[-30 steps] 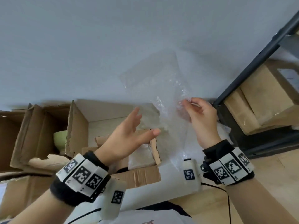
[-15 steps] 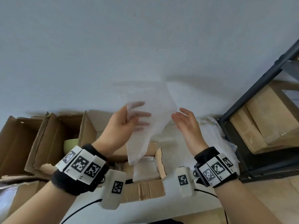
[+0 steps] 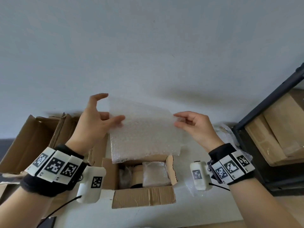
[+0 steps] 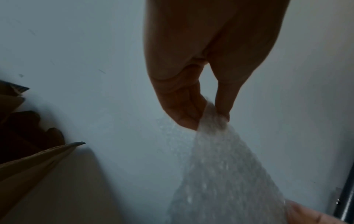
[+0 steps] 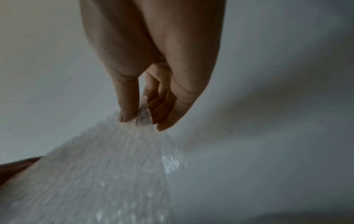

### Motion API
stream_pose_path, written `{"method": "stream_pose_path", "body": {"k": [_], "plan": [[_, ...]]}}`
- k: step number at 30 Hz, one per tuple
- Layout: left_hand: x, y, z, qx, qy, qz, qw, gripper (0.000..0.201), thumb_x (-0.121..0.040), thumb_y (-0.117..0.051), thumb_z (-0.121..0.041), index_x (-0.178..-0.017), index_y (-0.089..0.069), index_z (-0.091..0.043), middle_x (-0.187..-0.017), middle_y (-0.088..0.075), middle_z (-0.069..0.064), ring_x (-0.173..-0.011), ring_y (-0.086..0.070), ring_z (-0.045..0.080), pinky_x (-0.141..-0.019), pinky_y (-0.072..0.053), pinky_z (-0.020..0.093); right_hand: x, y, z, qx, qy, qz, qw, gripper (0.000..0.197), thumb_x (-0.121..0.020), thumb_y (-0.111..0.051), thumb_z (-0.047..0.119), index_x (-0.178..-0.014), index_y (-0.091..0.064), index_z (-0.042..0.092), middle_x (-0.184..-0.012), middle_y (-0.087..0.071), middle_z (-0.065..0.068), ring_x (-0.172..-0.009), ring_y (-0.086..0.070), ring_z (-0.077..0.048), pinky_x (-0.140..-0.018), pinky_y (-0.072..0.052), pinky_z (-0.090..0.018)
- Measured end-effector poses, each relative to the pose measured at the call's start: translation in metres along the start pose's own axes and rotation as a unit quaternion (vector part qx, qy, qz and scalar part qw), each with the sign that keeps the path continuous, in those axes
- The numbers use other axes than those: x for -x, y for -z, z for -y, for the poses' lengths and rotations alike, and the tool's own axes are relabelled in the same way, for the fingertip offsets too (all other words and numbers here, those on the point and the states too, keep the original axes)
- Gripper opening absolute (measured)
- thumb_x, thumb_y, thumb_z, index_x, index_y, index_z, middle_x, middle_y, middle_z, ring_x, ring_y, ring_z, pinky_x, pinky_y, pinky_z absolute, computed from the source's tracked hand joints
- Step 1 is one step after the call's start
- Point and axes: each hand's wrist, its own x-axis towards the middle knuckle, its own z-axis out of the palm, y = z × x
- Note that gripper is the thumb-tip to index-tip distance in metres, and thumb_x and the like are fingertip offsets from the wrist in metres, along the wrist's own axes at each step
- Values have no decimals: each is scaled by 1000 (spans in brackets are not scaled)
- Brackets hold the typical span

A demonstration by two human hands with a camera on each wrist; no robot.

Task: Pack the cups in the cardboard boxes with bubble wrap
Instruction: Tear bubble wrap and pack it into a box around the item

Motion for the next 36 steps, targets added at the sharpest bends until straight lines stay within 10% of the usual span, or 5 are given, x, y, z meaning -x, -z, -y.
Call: {"method": "stream_pose_path", "body": {"k": [10,17,24,30,36], "plan": [[5,-11,4,-230,-44,0,972,73,-62,-57,-72,-122,-52,-31,-144,-35,2,-134,-30,19,-106,-29,38,-7,-19,52,197,194,-2,961,7,-90,-63,14,-95,-64,8,-100,-67,3,-98,-61,-6,-90,-44,-15],[6,-34,-5,-178,-99,97,974,11,-91,-60,-22,-94,-69,-15,-84,-71,-2,-79,-65,19,-78,-51,39,-9,-28,68,173,212,12,962,25,-86,-69,22,-107,-62,11,-104,-66,5,-98,-57,4,-87,-41,-8],[16,-19,-2,144,14,86,986,22,-83,-63,-22,-99,-68,-7,-93,-74,5,-86,-71,15,-69,-53,17,1,-15,43,-52,-90,24,994,96,-58,-72,59,-139,-34,26,-113,-56,16,-107,-57,1,-91,-43,-21],[24,-15,1,199,34,62,978,37,-77,-66,-25,-111,-62,-10,-91,-74,9,-84,-72,20,-66,-56,23,18,-36,23,-223,-148,132,954,29,-77,-67,18,-101,-65,2,-92,-72,-8,-83,-68,-18,-75,-55,-24],[35,-9,8,200,26,61,977,68,-72,-71,-35,-135,-44,-35,-95,-73,13,-94,-70,25,-80,-57,37,26,-51,22,-258,-220,150,929,64,-76,-67,30,-134,-46,12,-117,-60,-10,-99,-61,-25,-74,-55,-36]]}}
